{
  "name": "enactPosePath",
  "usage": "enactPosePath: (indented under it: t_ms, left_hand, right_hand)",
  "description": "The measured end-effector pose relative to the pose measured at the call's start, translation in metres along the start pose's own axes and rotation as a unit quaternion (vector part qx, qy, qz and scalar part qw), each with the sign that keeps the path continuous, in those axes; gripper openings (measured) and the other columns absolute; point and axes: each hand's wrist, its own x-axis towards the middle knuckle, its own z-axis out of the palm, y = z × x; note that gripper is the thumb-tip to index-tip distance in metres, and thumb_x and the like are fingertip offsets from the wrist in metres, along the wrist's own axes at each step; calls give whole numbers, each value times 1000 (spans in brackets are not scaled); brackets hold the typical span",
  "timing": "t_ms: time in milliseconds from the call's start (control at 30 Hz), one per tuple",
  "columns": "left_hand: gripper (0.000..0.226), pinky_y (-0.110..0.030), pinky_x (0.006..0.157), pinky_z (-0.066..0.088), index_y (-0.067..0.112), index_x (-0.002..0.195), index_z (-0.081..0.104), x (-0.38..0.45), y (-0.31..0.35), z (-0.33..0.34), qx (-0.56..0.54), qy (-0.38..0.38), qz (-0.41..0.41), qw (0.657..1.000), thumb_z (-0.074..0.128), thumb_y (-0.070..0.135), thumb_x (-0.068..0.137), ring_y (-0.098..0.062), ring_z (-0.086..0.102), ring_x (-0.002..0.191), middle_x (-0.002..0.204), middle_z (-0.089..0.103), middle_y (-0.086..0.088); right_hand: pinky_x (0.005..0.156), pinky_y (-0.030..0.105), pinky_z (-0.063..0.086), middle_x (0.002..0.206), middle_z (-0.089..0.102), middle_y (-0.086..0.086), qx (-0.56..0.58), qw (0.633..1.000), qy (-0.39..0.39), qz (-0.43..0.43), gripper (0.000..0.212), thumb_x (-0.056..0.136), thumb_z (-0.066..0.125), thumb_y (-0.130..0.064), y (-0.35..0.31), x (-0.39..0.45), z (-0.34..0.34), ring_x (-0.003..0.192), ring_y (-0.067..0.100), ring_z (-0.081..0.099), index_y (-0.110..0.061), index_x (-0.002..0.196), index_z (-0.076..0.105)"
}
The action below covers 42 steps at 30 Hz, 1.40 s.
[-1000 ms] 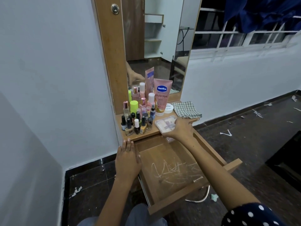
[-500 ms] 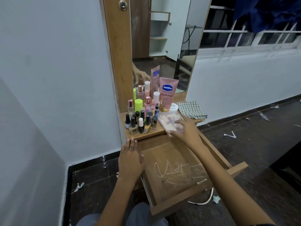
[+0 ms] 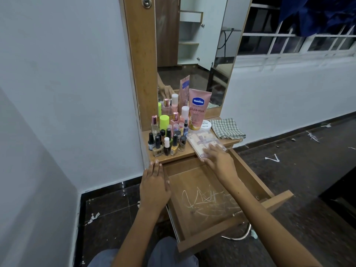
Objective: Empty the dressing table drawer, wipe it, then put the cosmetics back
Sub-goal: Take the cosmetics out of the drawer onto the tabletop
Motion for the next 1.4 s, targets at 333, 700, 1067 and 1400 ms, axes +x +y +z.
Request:
enactPosePath:
  t_ms: [333,700,1067,1400]
  left_hand:
    - [60,-34,118,4,5,149,20,-1,1,-3,0,-5,-1,1000,36,33,97,-23,9,146,157,14,-11]
    - [61,-35,118,4,6,149,19,-1,1,-1,-3,-6,3,1000,36,33,97,-24,9,146,157,13,-11]
    - [60,-34,118,4,6,149,19,-1,1,0,3,1,1,1000,35,32,97,-24,8,147,157,13,-11]
    - [55,-44,110,30,-2,133,49,2,-3,7,24,-6,0,1000,60,24,86,-33,39,135,143,42,-20]
  right_hand:
    - [110,39,36,143,49,7,-6,1000,-5,5,44,86,68,-33,3,13,7,137,24,38,-19,127,60]
    - [111,40,33,146,45,6,-11,1000,-5,22,45,88,64,-34,-1,23,14,141,23,32,-20,130,58]
    - [110,42,35,147,44,5,-27,999,4,19,45,89,63,-34,-1,26,19,141,22,32,-20,132,57]
    - [110,42,36,140,50,14,-15,996,87,-15,41,95,52,-21,26,24,-3,132,27,44,-8,134,51]
